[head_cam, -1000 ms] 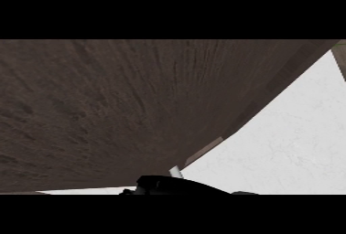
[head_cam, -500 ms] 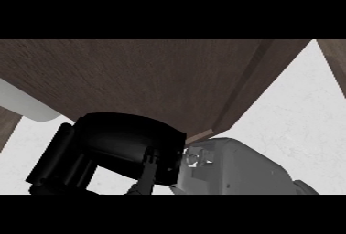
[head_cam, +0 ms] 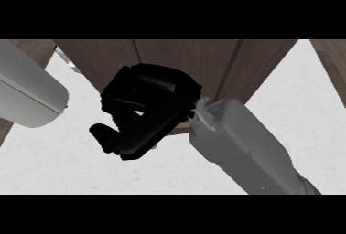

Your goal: Pick up the bottled water, place it into the cabinet and close the cabinet

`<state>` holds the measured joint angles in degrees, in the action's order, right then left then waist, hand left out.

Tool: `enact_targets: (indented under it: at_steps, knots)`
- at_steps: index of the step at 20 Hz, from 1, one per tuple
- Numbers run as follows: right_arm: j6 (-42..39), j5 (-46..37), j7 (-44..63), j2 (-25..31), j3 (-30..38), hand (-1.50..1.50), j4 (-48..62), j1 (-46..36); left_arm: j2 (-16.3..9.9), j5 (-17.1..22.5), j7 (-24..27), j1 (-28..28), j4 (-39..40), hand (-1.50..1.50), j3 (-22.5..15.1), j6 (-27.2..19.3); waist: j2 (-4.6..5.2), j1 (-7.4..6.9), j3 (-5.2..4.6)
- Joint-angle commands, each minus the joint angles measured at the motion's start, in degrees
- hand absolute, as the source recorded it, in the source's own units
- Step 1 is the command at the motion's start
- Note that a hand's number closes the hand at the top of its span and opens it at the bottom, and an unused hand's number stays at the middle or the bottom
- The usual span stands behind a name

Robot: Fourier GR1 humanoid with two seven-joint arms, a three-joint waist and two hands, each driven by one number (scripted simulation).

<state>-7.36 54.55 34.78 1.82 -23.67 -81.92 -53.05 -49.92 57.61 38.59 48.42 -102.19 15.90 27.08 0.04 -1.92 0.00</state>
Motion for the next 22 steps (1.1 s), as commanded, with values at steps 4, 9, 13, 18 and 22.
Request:
enact_targets:
  at_steps: [4,9,13,18,22]
  knots:
    - [-5.23,-1.51,-2.64,2.61,7.3,1.5,8.91,-0.54,2.91,0.54,-2.11,-0.09,1.03,-1.5,3.32,4.82,0.01,0.78,0.0]
    - [-12.62,-6.24,-9.59,5.42,10.78,1.5,15.33,-3.03,6.64,-3.48,-1.96,-0.07,0.06,-1.5,2.83,7.16,0.1,0.34,-0.02]
    - [-13.22,-11.73,-15.3,4.32,11.23,1.5,18.89,-4.1,6.31,-0.65,-5.42,-1.15,-0.43,-1.5,5.6,6.76,0.16,0.54,-0.01]
    - [-10.38,-15.57,-19.66,3.15,13.56,-1.5,21.98,-9.5,8.21,-3.54,-6.78,-4.21,-0.2,-1.5,2.91,5.48,0.29,0.62,-0.07]
    - [-6.8,-18.35,-20.49,2.98,14.63,-1.5,23.08,-12.77,8.59,-3.29,-8.01,-3.75,-2.56,-1.5,3.78,4.0,0.19,0.06,-0.04]
